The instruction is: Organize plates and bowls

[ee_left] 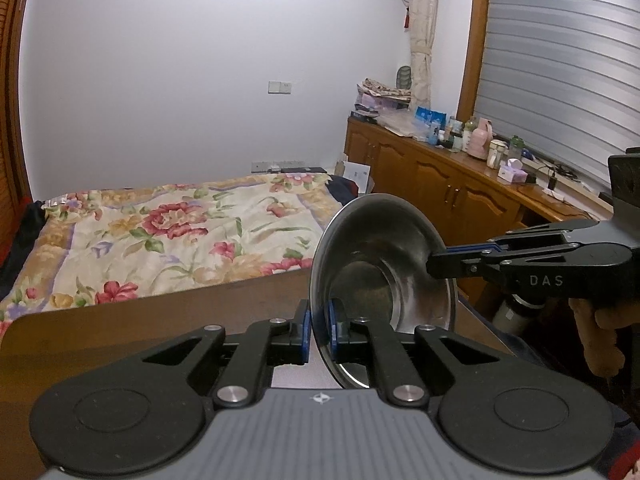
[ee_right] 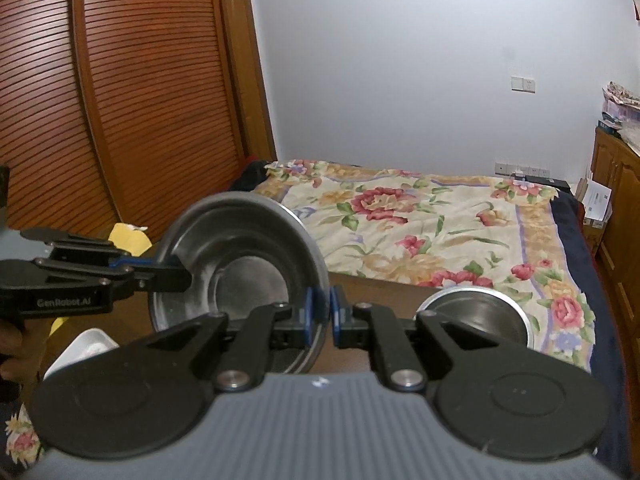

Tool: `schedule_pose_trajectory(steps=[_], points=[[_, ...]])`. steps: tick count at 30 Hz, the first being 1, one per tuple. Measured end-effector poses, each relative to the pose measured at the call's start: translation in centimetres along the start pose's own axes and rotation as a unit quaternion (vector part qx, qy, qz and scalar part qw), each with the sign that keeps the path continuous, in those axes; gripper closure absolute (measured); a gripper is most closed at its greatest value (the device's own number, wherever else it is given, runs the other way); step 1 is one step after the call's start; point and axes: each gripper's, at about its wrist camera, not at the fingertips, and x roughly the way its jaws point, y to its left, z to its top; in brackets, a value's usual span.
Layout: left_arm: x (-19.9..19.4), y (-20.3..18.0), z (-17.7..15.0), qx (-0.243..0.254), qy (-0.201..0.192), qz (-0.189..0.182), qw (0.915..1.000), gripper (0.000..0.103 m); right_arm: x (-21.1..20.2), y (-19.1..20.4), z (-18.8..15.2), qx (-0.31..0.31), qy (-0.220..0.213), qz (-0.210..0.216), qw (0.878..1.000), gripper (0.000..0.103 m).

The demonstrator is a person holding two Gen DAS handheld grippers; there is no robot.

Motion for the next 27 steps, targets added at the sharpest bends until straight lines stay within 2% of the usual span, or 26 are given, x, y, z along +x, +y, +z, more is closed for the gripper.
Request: schedule_pose_trajectory(steps=[11,27], points=[[-2.3,-0.8,-2.1,0.006,0.005,-0.008,0.9999,0.093,-2.3,1.9,-1.4,-0.013,0.008,0.006,1.0,0.092],[-2.9,-1.1,-6.2,0.001,0.027,-0.022,0.9994,0.093,-2.7,3.4,-4.7,-0.017,0.038,0.015,0.999,0.092]])
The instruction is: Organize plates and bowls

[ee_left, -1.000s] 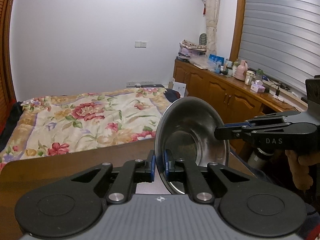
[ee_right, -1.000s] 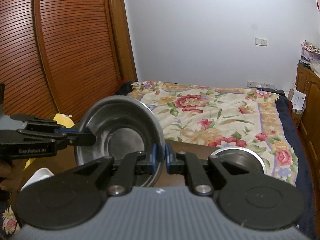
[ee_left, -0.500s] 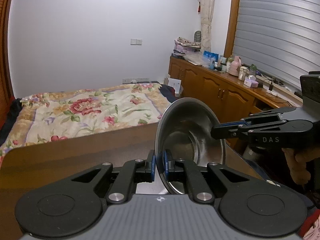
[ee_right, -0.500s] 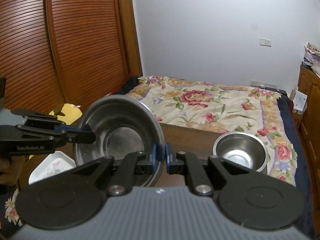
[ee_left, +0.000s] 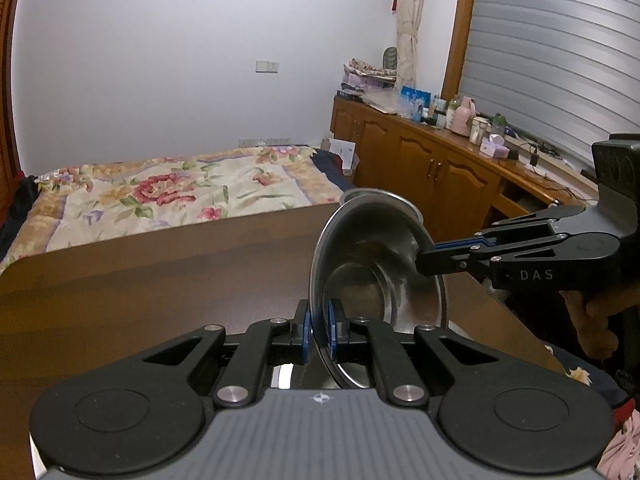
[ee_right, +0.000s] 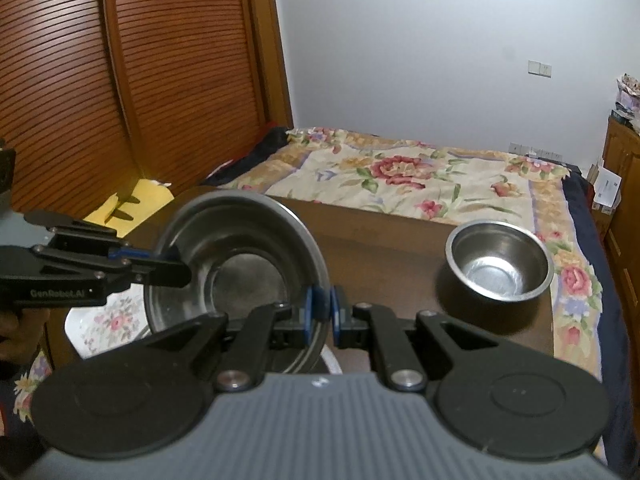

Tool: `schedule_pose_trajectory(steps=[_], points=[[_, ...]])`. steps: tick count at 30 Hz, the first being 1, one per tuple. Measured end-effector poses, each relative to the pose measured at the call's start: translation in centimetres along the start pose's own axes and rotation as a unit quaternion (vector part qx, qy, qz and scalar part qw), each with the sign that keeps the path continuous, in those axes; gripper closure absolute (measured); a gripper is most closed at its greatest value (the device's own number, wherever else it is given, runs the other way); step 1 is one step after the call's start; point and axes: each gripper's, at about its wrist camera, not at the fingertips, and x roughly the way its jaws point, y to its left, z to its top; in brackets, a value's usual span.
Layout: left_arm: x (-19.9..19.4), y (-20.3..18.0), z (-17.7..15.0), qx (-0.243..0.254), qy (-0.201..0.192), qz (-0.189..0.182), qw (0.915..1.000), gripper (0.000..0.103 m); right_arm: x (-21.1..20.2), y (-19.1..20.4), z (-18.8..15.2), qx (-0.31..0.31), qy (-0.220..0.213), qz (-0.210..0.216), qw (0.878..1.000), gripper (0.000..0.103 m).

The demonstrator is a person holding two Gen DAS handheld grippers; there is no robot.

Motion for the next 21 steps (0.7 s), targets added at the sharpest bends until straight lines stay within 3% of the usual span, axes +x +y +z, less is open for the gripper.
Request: schedule_pose_trajectory(steps=[21], points=[[2.0,0.0,-3.6,0.013,0.045,0.008,0.9989,0.093,0.8,1.6,-4.4,0.0,0.015,-0.014,1.0,0.092]])
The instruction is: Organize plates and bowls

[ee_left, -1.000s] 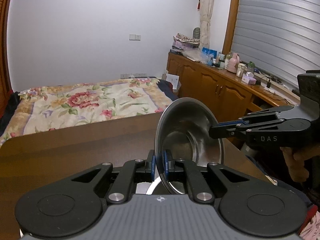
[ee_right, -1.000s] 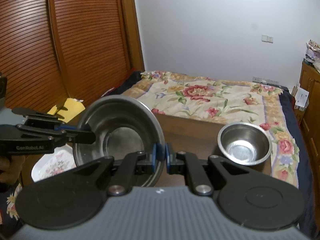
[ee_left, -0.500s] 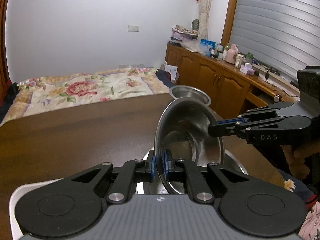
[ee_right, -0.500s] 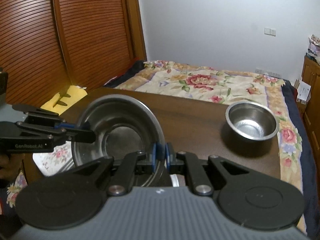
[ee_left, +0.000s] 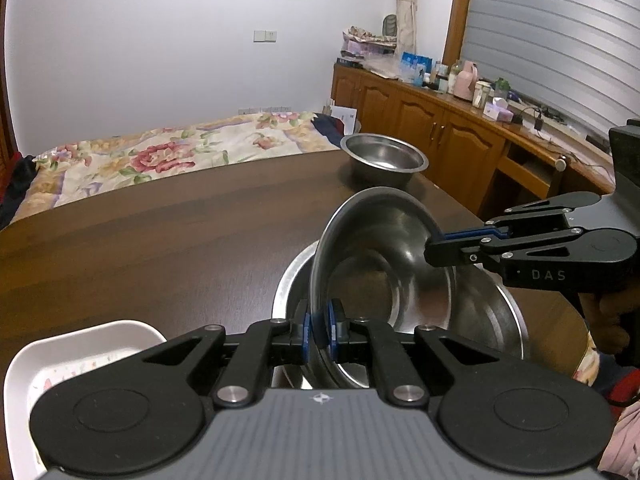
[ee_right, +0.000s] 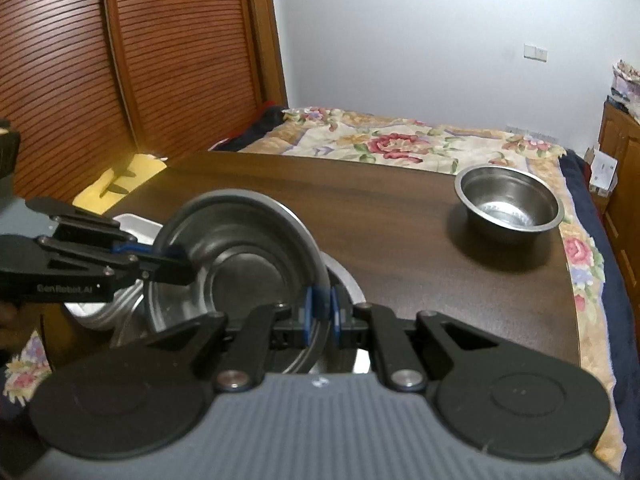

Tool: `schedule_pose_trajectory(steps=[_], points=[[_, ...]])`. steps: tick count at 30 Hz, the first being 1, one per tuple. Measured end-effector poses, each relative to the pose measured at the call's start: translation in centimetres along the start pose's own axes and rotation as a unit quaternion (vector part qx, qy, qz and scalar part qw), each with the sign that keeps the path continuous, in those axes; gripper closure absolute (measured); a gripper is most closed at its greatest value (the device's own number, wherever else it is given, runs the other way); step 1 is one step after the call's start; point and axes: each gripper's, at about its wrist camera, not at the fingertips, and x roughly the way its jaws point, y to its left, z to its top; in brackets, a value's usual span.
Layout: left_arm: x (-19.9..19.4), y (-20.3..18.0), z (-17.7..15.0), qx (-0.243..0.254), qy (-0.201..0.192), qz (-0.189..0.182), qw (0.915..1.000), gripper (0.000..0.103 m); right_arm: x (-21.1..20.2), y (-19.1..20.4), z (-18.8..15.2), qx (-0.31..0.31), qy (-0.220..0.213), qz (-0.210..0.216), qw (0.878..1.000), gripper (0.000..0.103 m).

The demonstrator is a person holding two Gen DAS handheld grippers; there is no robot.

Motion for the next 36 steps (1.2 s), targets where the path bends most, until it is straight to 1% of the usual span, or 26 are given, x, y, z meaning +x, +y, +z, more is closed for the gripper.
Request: schedule_pose_trajectory(steps=[9,18,24,31,36], points=[[0.5,-0.6,-0.3,0.014,0.007,0.011,0.9998,0.093,0.4,0.7,-0.5,-0.02,0.001,-0.012,1.0,0.092],[0.5,-0.4,-0.4,0.012,0.0,0.017,0.9998,0.093,0.4,1.4,-0.8,-0.06,0.007,-0.018,0.998,0.092],[0.4,-0.4,-0.4,0.015,-0.006,0.02,0.9997,0.092,0.2,1.6,-0.3,-0.083,0.022,-0.017,0.996,0.091],[0.5,-0.4,-0.4,0.014,-0.012,0.023,0.9996,0.091,0.6,1.8,0.2,-0.105,0.054,-0.008,0.993,0.09],[0.6,-0.6,-0.6,0.02,-0.016,0.028,0.9993,0.091,0.6,2.1,0.3,-0.12,0.067,-0.005,0.991,0.089]])
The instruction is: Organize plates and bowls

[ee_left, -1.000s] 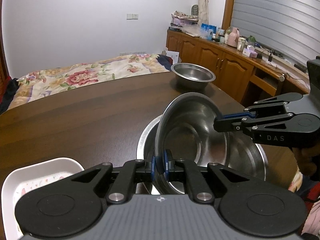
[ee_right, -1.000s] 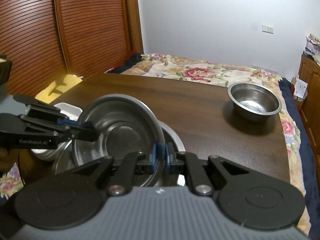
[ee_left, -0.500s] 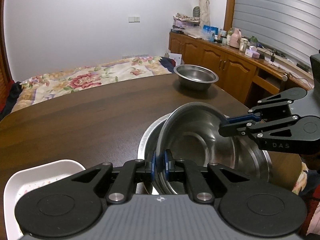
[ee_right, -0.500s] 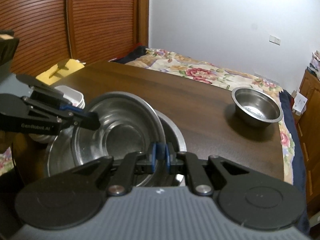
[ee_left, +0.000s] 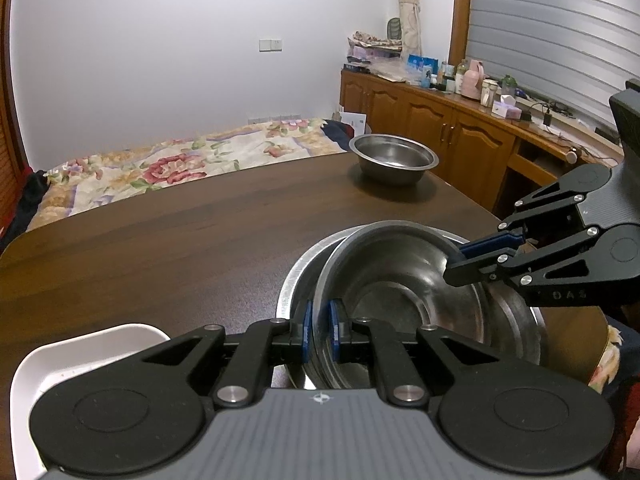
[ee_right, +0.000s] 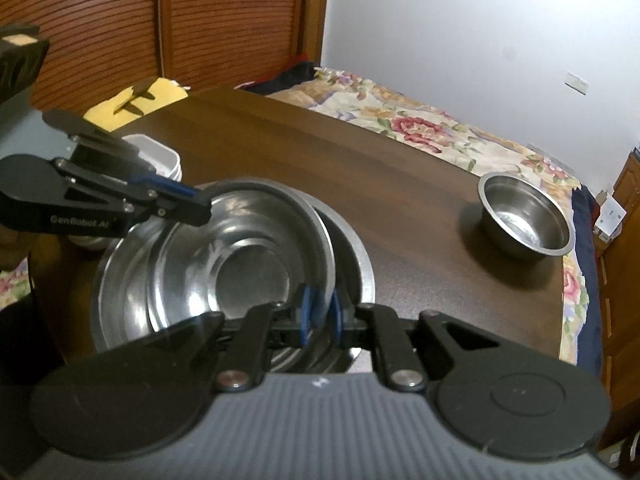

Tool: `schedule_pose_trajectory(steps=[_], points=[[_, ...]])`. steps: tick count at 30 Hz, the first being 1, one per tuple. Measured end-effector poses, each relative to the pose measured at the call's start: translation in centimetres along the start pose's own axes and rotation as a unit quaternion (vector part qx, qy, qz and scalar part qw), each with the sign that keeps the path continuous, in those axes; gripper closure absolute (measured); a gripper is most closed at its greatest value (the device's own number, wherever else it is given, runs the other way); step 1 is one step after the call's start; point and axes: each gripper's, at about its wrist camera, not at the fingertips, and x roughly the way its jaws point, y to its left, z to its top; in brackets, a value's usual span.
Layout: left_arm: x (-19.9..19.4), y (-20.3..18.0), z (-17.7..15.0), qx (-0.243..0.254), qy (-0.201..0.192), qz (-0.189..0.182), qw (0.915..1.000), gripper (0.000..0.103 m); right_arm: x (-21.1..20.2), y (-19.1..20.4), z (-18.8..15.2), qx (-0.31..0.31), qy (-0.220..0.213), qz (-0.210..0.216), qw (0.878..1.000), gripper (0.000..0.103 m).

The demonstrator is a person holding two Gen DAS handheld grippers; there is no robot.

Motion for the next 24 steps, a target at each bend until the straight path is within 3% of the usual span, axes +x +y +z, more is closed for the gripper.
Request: schedule_pose_trajectory(steps=[5,15,24], points=[[0.1,-0.1,-0.1,0.002,-0.003,0.005,1.0,0.091,-0.1,-0.2,-0.1,0.005,-0.003,0.002,1.0,0.089],[0.0,-0.1,0.0,0.001,-0.005,0.009,0.9999,0.091,-0.3,-0.4,-2.1,0.051,-0.055,-0.004,0.997,0.089],[-0.4,0.0,2.1,0.001,-0.029,0.017,0.9994,0.088,-1.8,-1.7,-1.5,0.089,-0.103,-0.011,0.991,0.089]])
